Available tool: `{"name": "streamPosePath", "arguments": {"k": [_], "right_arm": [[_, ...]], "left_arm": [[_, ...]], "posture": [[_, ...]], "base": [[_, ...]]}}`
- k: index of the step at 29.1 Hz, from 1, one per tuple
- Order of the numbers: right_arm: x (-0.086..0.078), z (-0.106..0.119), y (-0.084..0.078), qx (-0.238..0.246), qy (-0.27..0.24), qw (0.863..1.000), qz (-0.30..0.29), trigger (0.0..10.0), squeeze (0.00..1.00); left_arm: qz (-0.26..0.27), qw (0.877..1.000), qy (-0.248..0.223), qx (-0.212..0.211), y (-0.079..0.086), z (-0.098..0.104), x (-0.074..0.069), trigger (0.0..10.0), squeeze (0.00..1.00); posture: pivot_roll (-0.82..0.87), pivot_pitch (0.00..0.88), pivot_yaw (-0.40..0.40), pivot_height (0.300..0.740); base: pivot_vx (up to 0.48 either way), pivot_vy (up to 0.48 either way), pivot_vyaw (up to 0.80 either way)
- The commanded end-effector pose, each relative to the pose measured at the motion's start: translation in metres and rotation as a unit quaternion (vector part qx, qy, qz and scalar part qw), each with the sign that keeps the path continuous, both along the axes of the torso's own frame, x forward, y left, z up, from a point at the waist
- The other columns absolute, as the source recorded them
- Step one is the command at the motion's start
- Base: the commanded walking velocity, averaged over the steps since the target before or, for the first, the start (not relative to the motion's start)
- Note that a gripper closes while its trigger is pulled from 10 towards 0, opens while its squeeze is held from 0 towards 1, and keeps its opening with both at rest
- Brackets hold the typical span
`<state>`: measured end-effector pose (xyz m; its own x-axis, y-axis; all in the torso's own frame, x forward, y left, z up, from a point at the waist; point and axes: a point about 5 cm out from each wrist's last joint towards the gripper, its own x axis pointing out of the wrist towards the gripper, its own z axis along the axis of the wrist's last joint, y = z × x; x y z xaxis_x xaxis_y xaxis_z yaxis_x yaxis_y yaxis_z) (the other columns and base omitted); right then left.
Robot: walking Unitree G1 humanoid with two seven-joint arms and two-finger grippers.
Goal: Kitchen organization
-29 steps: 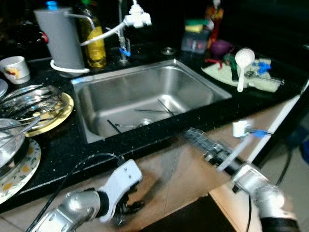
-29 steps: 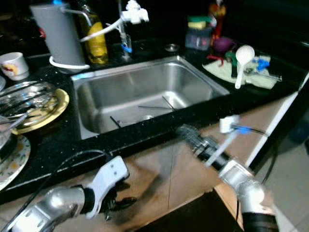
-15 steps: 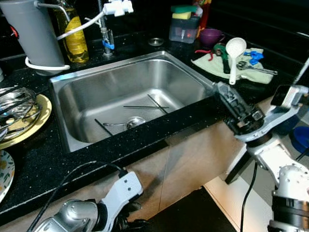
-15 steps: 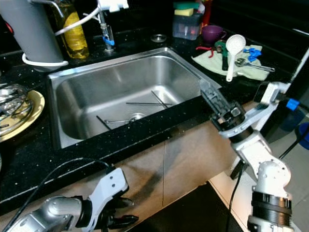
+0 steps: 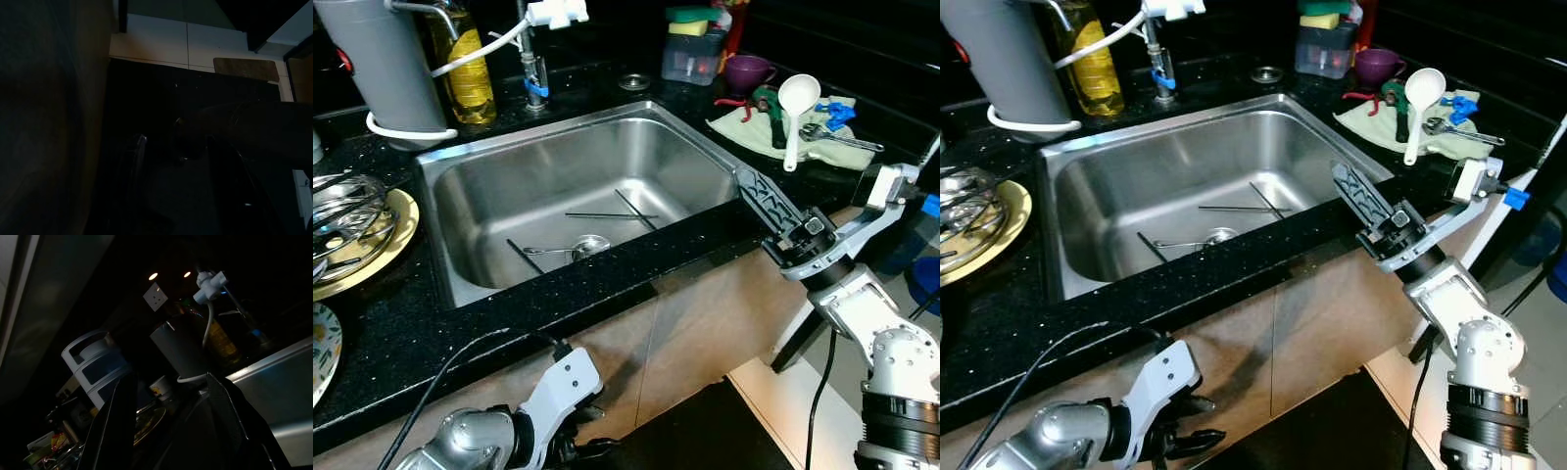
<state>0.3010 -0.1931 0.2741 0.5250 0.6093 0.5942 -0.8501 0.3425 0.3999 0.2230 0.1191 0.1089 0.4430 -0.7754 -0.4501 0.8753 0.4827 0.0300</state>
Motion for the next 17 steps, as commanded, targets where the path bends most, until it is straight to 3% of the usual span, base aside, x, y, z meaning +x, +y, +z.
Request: {"name": "streamPosePath", "arguments": {"k": [1, 6, 10, 17], "right_arm": [[-0.006, 0.002, 0.006, -0.003, -0.011, 1.0, 0.024, 10.0, 0.0], [-0.026, -0.003, 0.009, -0.009, -0.028, 0.995, 0.099, 10.0, 0.0], [-0.043, -0.028, 0.001, -0.066, 0.014, 0.987, 0.143, 10.0, 0.0], [-0.066, -0.047, -0.011, -0.105, 0.058, 0.975, 0.186, 10.0, 0.0]], "left_arm": [[0.018, 0.999, 0.033, 0.02, 0.008, -0.018, -0.005, 10.0, 0.0], [0.016, 0.998, 0.043, 0.031, 0.012, -0.026, -0.01, 10.0, 0.0], [0.017, 0.998, 0.049, 0.037, 0.016, -0.029, -0.012, 10.0, 0.0], [0.014, 0.998, 0.051, 0.04, 0.019, -0.031, -0.013, 10.0, 0.0]], "posture": [[-0.05, 0.187, -0.013, 0.74], [-0.05, 0.187, -0.013, 0.74], [-0.05, 0.189, -0.014, 0.74], [-0.05, 0.19, -0.012, 0.74]], "base": [[0.0, 0.0, 0.0], [0.0, 0.0, 0.0], [0.0, 0.0, 0.0], [0.0, 0.0, 0.0]]}}
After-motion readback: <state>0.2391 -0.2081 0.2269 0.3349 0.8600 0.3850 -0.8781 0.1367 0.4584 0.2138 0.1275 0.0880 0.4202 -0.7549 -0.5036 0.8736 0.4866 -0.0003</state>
